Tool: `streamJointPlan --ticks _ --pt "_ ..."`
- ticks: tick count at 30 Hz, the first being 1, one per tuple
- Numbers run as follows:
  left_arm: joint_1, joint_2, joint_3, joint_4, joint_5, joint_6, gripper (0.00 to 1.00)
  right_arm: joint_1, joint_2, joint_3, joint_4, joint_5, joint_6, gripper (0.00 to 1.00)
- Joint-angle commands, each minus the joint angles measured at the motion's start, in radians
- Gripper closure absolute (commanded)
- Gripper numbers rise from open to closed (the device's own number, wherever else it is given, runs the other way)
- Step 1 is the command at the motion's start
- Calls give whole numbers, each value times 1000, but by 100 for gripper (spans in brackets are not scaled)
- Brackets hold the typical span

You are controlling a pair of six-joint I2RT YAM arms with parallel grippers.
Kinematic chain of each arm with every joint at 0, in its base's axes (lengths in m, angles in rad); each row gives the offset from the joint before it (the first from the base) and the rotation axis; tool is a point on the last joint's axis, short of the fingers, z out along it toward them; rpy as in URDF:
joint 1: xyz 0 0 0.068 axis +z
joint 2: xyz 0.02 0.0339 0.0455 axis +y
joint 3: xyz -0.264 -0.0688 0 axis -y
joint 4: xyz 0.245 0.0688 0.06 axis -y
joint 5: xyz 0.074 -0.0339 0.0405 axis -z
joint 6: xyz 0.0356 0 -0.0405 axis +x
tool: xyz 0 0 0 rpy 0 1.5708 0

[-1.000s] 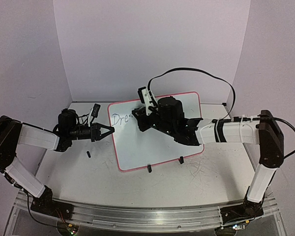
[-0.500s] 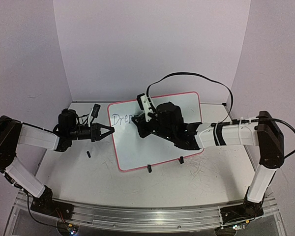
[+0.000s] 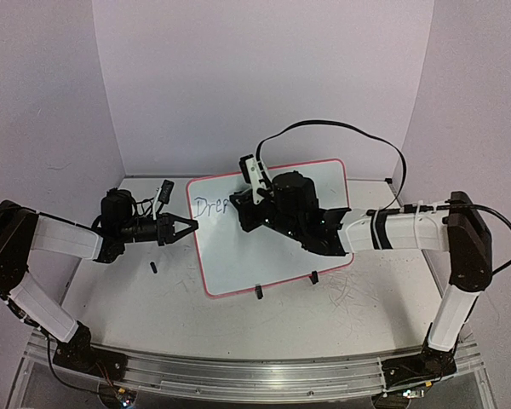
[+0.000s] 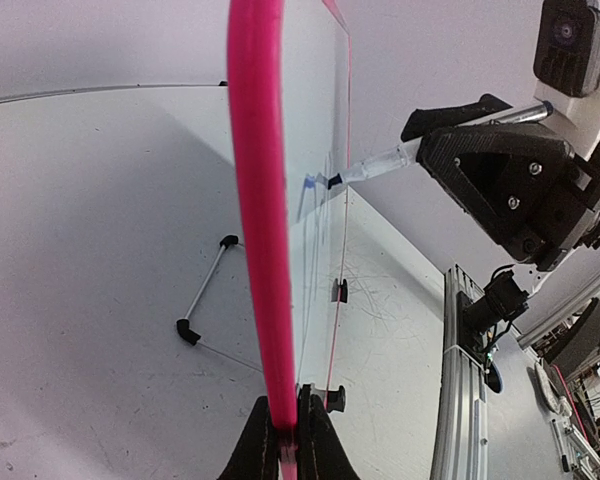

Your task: Write a sentence on the whiteboard

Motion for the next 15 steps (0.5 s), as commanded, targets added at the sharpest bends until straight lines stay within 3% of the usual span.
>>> streamJointPlan --ticks 1,15 --pt "-7 -18 34 6 -8 64 100 -26 -21 43 7 74 -18 100" --pt "-7 -18 36 4 -8 64 100 -28 -39 1 -8 48 -16 100"
